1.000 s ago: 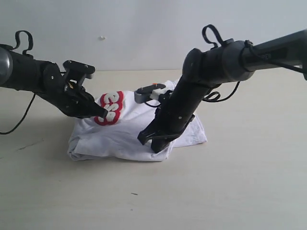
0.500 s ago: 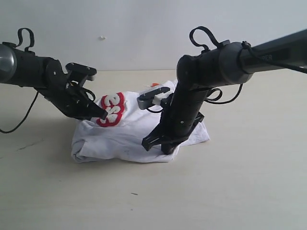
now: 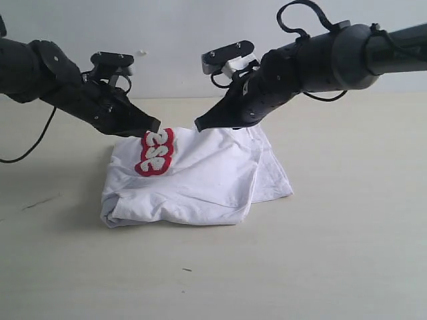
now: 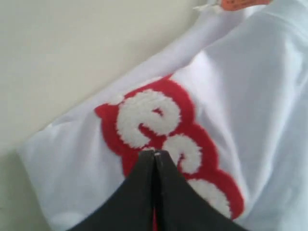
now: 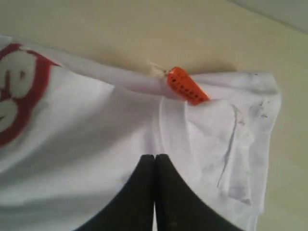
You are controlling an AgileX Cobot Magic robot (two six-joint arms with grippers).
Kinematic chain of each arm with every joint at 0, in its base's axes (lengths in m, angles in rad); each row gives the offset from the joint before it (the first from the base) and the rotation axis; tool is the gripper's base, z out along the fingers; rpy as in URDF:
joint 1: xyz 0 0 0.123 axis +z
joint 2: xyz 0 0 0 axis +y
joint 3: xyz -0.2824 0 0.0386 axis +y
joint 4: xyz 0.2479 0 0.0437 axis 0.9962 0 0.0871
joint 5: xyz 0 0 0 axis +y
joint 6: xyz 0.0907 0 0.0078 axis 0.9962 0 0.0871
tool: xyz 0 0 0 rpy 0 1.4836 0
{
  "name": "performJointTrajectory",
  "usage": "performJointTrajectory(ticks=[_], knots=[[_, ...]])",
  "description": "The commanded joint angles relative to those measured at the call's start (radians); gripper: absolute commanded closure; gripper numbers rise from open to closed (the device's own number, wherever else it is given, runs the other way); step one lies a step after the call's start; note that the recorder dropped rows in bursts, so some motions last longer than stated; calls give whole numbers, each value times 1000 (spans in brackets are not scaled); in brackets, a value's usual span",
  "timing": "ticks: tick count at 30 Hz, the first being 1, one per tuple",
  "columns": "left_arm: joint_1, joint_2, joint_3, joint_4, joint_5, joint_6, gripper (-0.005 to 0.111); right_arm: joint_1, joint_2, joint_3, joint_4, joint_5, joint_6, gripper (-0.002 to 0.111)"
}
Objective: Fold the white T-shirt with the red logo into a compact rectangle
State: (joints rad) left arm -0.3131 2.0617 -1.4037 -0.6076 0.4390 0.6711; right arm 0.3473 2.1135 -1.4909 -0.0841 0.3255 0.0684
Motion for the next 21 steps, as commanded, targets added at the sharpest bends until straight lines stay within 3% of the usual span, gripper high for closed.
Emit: performJointTrajectory(ticks=[1,3,7,11,14,18,21], knots=[[-1,40,-3,-271,20,272,107,-33,122,-97,-28,147,30,108],[-1,78,-11,-338,5,348,107,-42,161,-122,-40,192,30,108],[-1,155,-39,-357,-47,342,107,-60,205,-124,-47,225,30,108],[14,189,-42,-353,-257,272,107,-83,213,-124,-119,355,30,108],[30,189,-42,-353,-325,239,107,-99,213,-124,-138,403,30,108],[63,189,-42,-353,-275,235,107,-106,209,-124,-128,413,18,108],[63,141,-42,-348,-182,262,107,-103,163,-124,-8,381,-68,108]])
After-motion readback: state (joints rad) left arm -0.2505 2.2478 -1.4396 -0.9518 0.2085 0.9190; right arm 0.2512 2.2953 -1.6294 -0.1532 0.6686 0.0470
